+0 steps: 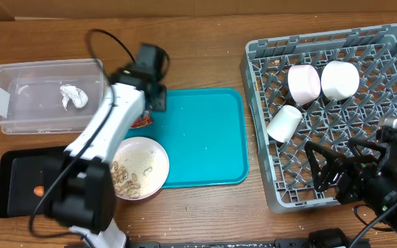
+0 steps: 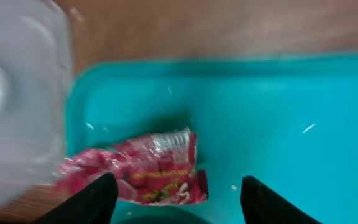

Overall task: Sort waste into correct bins and load items into the dishwasher
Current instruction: 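Grasp the red wrapper with the left gripper, drop it in the container, then grasp the white plate rim with the left gripper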

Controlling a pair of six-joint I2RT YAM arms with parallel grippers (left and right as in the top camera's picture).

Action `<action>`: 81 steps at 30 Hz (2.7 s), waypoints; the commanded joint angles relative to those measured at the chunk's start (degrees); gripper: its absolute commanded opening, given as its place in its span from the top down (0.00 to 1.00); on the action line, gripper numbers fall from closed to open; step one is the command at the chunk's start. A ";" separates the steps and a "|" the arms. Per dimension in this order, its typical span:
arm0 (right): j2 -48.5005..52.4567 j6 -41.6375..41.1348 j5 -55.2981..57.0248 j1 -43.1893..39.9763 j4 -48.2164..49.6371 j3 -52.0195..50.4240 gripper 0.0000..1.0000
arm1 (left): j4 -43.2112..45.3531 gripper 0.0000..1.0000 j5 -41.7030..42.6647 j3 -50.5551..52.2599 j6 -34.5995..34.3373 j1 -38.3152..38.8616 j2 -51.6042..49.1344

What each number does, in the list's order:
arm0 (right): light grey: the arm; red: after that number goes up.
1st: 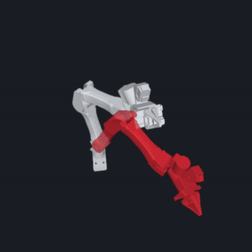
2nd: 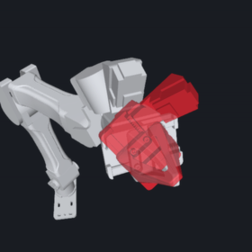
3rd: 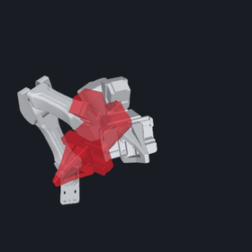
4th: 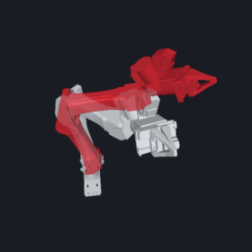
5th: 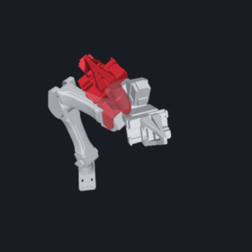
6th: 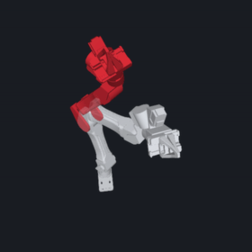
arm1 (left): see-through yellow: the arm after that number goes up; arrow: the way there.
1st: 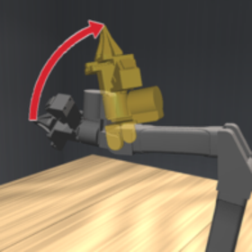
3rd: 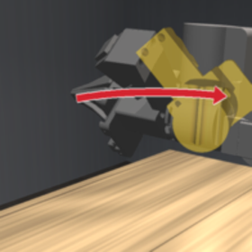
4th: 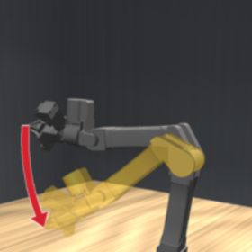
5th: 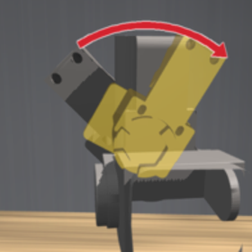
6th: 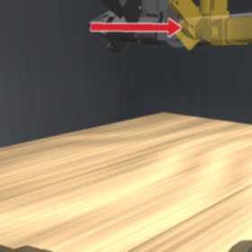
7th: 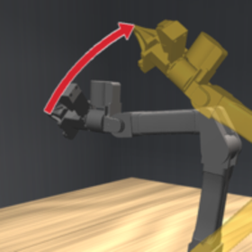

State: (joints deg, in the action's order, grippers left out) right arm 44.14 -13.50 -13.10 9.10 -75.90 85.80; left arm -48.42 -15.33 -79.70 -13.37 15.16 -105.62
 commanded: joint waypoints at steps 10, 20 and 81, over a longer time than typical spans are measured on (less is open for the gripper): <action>0.07 0.02 0.13 0.15 0.28 0.04 0.00 | 2.36 0.96 -4.55 1.97 -2.27 -0.55 -10.16; 0.07 0.02 0.13 0.13 0.28 0.04 0.00 | -13.07 0.96 -3.74 -17.05 -2.47 -0.90 -1.27; 0.07 0.02 0.13 0.13 0.28 0.04 0.00 | -6.49 0.96 4.46 18.53 -23.89 14.12 7.10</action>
State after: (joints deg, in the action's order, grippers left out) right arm 44.16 -13.50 -13.08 9.10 -75.92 85.76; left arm -52.77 -11.35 -57.06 -36.73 29.28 -98.15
